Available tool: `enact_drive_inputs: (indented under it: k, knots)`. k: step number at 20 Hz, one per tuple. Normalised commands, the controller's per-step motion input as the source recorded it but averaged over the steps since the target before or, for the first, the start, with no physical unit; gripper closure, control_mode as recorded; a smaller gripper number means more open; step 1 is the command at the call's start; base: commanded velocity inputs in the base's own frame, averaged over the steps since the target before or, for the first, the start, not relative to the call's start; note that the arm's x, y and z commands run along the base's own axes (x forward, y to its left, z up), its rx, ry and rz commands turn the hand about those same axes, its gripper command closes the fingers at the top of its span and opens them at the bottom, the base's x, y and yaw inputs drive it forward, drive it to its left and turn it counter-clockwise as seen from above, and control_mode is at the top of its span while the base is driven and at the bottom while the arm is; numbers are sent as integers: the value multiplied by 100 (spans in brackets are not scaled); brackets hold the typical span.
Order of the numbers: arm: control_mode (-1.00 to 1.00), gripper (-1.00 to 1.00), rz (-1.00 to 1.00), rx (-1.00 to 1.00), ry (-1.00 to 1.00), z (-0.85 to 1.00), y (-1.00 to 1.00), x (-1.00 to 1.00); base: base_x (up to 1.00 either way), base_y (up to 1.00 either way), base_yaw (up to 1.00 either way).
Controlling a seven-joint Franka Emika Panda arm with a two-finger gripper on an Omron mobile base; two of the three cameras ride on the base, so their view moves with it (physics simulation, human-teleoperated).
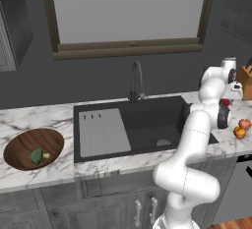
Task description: There is a mixed pile of frozen fruits and vegetables on the counter. Locate all the frozen vegetables and place the items in a bowl on the counter. Take all the frozen fruits and defrost them in a running sink.
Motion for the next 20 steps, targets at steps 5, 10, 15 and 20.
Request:
enact_drive_inputs:
  k: [5,10,15,20]
  knots:
    - [-100,100,1,-10,-23,-21,43,-25,0,0,0]
    - [-100,100,0,-17,-25,-13,41,-13,0,0,0]
    - [-100,100,0,-19,-25,-10,40,-9,0,0,0]
    - [-100,100,0,-15,-23,-2,43,-13,0,0,0]
